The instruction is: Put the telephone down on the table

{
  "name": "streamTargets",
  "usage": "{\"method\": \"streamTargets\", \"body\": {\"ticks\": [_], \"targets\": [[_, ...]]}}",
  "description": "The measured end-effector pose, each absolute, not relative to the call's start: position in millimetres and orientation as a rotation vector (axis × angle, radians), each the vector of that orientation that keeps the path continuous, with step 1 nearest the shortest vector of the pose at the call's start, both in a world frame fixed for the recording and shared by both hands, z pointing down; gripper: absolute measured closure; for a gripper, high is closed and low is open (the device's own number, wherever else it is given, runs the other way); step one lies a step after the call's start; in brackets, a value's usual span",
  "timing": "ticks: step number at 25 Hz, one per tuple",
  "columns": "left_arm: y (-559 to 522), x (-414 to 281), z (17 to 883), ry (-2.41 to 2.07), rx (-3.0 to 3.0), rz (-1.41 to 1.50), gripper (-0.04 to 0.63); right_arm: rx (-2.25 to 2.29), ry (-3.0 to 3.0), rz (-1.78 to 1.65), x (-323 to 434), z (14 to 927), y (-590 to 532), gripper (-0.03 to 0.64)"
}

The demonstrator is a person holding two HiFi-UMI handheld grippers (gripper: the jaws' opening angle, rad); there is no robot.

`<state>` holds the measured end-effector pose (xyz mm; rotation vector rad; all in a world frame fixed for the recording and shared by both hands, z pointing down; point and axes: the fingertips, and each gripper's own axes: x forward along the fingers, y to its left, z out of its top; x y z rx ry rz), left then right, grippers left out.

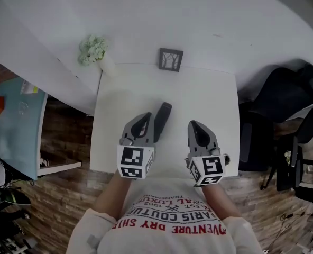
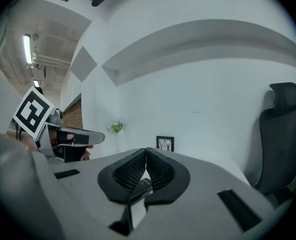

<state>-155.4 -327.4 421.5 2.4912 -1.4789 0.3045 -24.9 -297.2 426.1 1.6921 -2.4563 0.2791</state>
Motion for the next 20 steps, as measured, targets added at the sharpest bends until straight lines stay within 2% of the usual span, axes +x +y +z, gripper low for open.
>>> {"method": "streamTargets", "body": {"ticks": [5,10,20], "targets": [[-315,-152,381,-1.483,2.646,0.157,0.571,1.731,-2.499,0.146,-26,393,-290,0.592],[-310,-148,362,-1.51,2.726,0.151,0.571,1.743,-2.537,0.025,-30,367,-288,0.592],[-304,-139,355,-1.463,2.777,0.16,0.571,1.713,-2.542,-0.007,-37,365,-288,0.592]]}}
